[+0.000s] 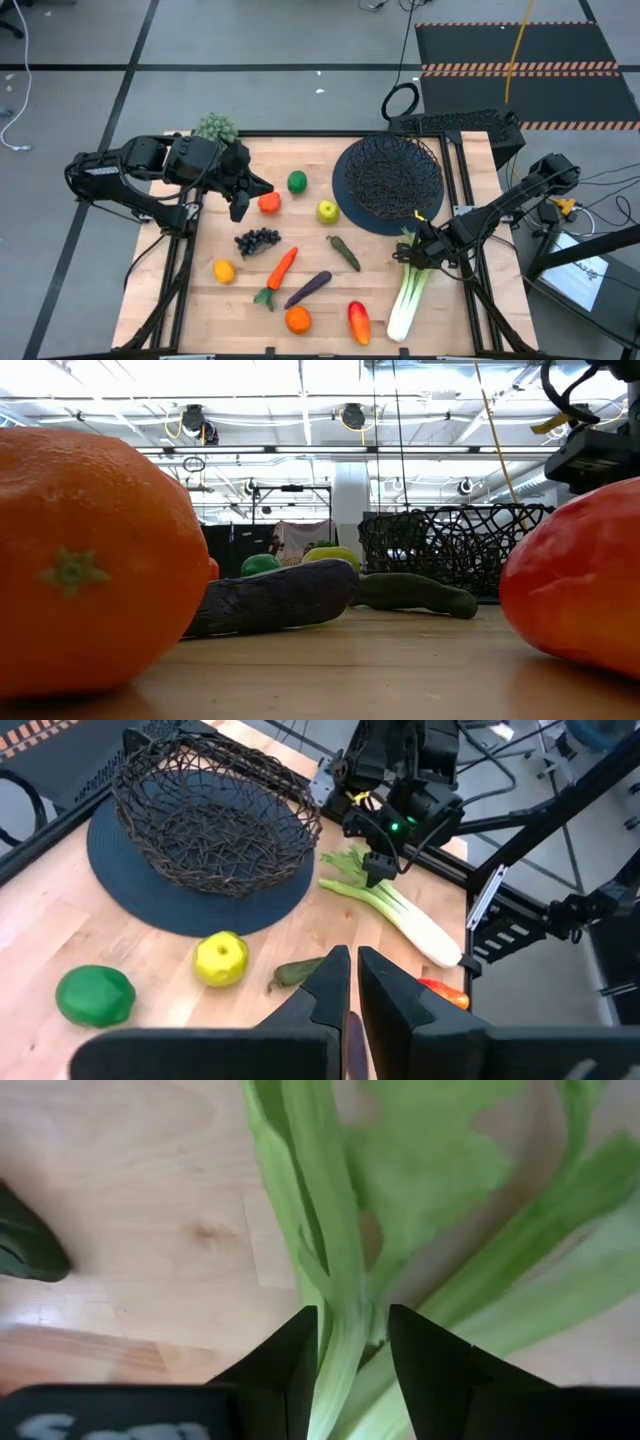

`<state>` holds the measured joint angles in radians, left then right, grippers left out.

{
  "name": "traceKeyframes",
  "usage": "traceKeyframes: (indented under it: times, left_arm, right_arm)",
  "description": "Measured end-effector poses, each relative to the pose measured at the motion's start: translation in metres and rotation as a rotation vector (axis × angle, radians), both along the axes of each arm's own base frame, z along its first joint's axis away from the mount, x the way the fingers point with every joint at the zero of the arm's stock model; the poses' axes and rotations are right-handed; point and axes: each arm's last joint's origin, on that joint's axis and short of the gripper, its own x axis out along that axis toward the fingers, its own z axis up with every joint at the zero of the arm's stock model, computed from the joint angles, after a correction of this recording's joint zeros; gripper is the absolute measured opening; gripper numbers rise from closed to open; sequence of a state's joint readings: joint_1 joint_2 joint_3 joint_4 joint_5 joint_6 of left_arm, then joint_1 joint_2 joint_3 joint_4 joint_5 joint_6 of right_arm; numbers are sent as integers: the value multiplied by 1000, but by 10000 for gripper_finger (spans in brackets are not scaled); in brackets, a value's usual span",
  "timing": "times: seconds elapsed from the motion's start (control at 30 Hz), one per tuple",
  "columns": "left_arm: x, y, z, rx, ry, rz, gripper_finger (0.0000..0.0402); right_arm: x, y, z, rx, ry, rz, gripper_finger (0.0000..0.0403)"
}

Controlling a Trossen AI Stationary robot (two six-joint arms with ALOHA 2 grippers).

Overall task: Build produce basket
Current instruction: Put the green celery into the black woven basket

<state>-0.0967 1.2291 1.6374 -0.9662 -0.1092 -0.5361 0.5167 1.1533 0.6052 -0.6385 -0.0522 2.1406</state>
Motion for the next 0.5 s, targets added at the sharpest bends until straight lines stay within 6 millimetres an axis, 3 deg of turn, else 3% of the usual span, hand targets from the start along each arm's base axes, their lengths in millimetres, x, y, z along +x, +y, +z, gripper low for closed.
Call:
traceKeyframes:
  times: [0.27, 0.5]
  left_arm:
    - [16, -3, -6, -13, 8, 3, 26]
    - [28, -4, 1, -12, -94, -7, 26]
  right_arm:
    - [-2, -1, -14, 2, -13, 14, 121]
    - [-7, -4, -26, -2, -27, 51, 114]
